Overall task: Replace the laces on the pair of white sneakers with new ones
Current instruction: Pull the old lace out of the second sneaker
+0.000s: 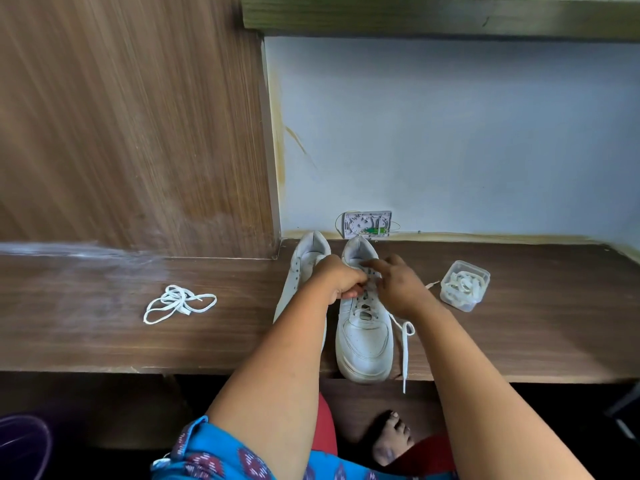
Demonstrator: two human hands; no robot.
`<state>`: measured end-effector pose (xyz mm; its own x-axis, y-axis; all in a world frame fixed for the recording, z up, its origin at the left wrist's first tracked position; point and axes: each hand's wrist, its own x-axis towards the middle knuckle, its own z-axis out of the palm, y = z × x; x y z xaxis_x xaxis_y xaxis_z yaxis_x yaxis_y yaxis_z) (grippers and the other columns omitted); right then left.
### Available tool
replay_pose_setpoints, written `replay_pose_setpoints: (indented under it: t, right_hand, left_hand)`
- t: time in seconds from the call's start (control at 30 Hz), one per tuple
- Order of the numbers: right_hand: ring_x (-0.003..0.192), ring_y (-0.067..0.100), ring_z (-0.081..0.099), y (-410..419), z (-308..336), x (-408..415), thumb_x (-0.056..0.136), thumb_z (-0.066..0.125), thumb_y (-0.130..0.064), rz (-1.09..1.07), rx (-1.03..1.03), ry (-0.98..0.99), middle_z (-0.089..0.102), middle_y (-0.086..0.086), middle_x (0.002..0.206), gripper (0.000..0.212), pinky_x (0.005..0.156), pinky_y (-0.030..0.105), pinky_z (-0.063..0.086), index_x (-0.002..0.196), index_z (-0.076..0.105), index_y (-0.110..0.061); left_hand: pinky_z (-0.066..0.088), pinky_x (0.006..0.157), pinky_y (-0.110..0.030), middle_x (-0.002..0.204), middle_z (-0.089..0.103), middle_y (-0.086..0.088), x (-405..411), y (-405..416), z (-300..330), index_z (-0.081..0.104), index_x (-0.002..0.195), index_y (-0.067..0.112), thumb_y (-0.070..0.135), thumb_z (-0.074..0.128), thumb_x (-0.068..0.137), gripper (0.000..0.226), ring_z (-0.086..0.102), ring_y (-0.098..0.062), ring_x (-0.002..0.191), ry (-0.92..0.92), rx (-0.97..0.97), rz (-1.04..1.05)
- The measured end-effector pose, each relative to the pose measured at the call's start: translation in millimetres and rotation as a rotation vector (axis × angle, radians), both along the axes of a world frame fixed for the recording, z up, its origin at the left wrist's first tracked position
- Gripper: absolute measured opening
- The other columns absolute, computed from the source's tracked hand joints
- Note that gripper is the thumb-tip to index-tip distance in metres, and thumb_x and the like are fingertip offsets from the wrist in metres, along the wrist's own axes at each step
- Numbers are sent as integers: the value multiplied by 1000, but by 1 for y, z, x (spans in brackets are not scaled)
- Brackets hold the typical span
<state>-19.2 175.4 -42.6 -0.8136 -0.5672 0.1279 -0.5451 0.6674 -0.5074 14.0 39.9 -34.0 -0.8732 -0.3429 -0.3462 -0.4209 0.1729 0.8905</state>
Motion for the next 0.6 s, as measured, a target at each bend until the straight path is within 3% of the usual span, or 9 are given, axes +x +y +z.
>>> replay_pose_setpoints:
  t: [0.17,0.3,0.4,0.47,0.57,0.6]
  right_hand:
    - [102,29,56,-2,-4,-5,91,53,-10,-38,-83,-50,51,13,112,35,75,20,33,124,62,-15]
    - [110,25,53,4,-2,-3,87,55,-4,-39,-135,-106,53,12,121,40,81,17,32,123,63,-17]
    - [114,26,53,7,-1,-3,86,53,-3,-42,-129,-100,53,11,123,42,86,19,33,124,62,-19]
    - [114,27,53,7,0,-2,85,52,-1,-40,-133,-101,53,12,123,44,87,19,33,125,61,-18]
    - [113,28,53,6,-2,-3,83,52,2,-46,-139,-91,54,13,122,48,85,20,34,127,60,-16]
    - [112,28,54,6,-3,-3,83,51,2,-51,-140,-93,54,12,120,48,84,21,34,127,61,-17]
  left_hand:
    - [32,40,-12,47,47,6,8,-10,15,53,62,16,14,55,84,23,41,-5,39,8,294,-83]
    - [35,36,-13,59,59,-3,5,-10,3,60,72,6,27,62,91,28,45,-7,39,-38,-65,-57]
    - [39,40,-12,61,61,-5,5,-7,-5,62,72,5,14,64,89,19,46,-5,41,-3,-56,-106]
    - [35,42,-12,55,56,0,8,-9,1,60,66,10,8,60,87,21,42,-4,41,69,33,-145]
    - [28,42,-13,46,47,4,12,-12,15,54,58,13,5,55,89,32,36,-4,39,212,422,-184]
    - [27,41,-13,47,47,4,11,-13,17,53,59,14,8,55,90,32,36,-4,38,220,416,-154]
